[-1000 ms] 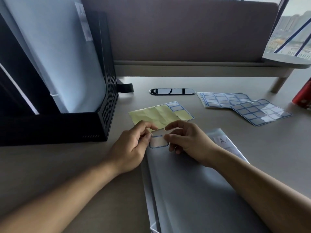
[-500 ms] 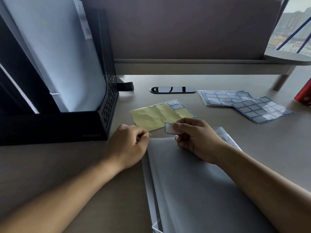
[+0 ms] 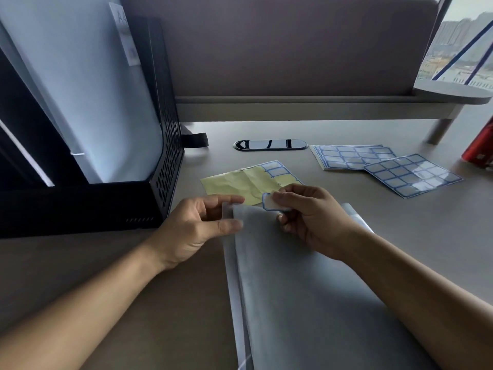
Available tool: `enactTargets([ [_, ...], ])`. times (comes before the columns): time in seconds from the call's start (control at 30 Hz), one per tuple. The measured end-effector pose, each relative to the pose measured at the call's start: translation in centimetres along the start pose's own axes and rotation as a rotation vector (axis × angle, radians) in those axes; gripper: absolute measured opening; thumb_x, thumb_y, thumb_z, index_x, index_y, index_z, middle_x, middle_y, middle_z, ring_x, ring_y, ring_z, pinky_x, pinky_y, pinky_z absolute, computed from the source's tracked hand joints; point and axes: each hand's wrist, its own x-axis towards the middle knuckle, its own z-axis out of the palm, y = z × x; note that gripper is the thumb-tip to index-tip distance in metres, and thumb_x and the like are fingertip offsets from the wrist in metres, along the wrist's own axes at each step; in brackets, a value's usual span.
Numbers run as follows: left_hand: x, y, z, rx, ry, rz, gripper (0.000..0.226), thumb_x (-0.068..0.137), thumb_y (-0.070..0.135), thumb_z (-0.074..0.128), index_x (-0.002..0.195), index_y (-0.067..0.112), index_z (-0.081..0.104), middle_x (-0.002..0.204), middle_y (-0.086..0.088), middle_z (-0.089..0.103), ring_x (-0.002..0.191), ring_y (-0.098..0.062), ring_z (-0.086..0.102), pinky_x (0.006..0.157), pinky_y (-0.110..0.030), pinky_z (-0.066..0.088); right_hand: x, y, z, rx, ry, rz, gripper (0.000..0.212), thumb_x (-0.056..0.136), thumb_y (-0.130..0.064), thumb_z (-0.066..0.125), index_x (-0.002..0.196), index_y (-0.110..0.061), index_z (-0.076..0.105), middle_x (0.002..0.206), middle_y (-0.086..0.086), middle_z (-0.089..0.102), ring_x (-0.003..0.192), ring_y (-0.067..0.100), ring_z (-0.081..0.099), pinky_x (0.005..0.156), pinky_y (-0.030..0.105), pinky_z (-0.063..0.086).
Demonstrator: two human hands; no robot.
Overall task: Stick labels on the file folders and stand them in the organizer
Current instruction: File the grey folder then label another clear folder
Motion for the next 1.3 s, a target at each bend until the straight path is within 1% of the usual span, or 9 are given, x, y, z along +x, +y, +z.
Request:
enactTargets([
  [0.13,0.2,-0.3,-0.1,-0.284,-0.054,-0.016,0.064,0.054,0.023,0.093,0.114,0.016,0.072,0.108,-0.018,0.071,0.104,-0.025,0.066,0.102,-0.037,0.046,-0.7,-1.6,0.4,-0.1,-0.005,-0.108,0.018,0.092,-0.007,0.063,0.074,-0.008,0.062,0.061,0.005,0.05,0.049,0.017,0.052,0.044,0.022,0.044],
  [0.27,0.3,-0.4,0.3,-0.542,-0.131,-0.019,0.064,0.056,0.021,0.094,0.116,0.021,0.07,0.111,-0.017,0.07,0.101,-0.026,0.068,0.1,-0.04,0.048,-1.2,-1.9,1.0,-0.268,-0.03,-0.212,0.014,0.09,-0.009,0.066,0.076,-0.008,0.066,0.067,0.009,0.055,0.053,0.02,0.058,0.046,0.023,0.043],
  [0.47,0.4,-0.3,0.6,-0.558,-0.073,-0.054,0.042,0.06,0.017,0.09,0.092,0.023,0.064,0.095,-0.012,0.07,0.079,-0.02,0.067,0.076,-0.032,0.048,-1.2,-1.8,0.9,-0.231,-0.022,-0.171,0.018,0.089,-0.008,0.066,0.071,-0.011,0.066,0.063,0.007,0.053,0.053,0.016,0.053,0.044,0.022,0.038],
  [0.57,0.5,-0.3,1.2,-0.517,0.017,-0.099,0.015,0.076,0.003,0.07,0.083,0.016,0.07,0.084,-0.009,0.07,0.071,-0.017,0.065,0.072,-0.03,0.048,-1.1,-1.7,0.7,-0.157,-0.061,-0.125,0.018,0.084,-0.012,0.067,0.066,-0.014,0.069,0.064,0.005,0.057,0.055,0.017,0.053,0.044,0.023,0.036],
  [0.67,0.5,-0.3,1.3,-0.433,0.048,-0.131,0.019,0.078,0.002,0.065,0.096,0.005,0.071,0.093,-0.015,0.071,0.082,-0.021,0.068,0.08,-0.031,0.053,-1.1,-1.5,0.7,-0.183,-0.074,-0.086,0.024,0.083,-0.014,0.066,0.06,-0.017,0.071,0.06,0.002,0.059,0.055,0.016,0.05,0.049,0.026,0.029],
  [0.77,0.4,-0.4,1.1,-0.307,0.08,-0.138,0.025,0.076,0.017,0.065,0.094,0.003,0.075,0.103,-0.024,0.067,0.097,-0.035,0.06,0.093,-0.044,0.043,-1.1,-1.3,0.7,-0.173,-0.045,-0.05,0.037,0.092,-0.008,0.06,0.057,-0.017,0.068,0.059,0.001,0.056,0.056,0.017,0.046,0.051,0.026,0.026],
  [0.83,0.0,-0.2,1.3,-0.184,0.043,-0.111,0.026,0.079,0.023,0.059,0.086,0.009,0.079,0.1,-0.014,0.074,0.097,-0.027,0.067,0.094,-0.038,0.044,-1.0,-1.2,0.7,-0.174,-0.039,-0.042,0.035,0.092,-0.008,0.06,0.058,-0.017,0.065,0.062,0.003,0.053,0.055,0.017,0.044,0.047,0.023,0.027],
  [1.03,-0.7,-0.3,2.0,0.137,-0.111,-0.013,0.027,0.089,0.027,0.057,0.099,0.01,0.075,0.098,-0.006,0.076,0.095,-0.019,0.071,0.087,-0.029,0.052,-0.9,-1.1,0.6,-0.173,-0.016,-0.024,0.036,0.091,-0.009,0.063,0.057,-0.016,0.057,0.06,0.002,0.043,0.051,0.016,0.036,0.04,0.018,0.026],
  [1.3,-0.6,-0.4,1.6,0.064,-0.173,0.087,0.027,0.089,0.01,0.059,0.115,0.008,0.066,0.113,-0.002,0.073,0.108,-0.014,0.067,0.09,-0.021,0.049,-1.2,-1.5,0.7,-0.23,-0.003,-0.078,0.023,0.091,-0.008,0.063,0.069,-0.009,0.055,0.065,0.008,0.041,0.052,0.017,0.036,0.041,0.019,0.026],
])
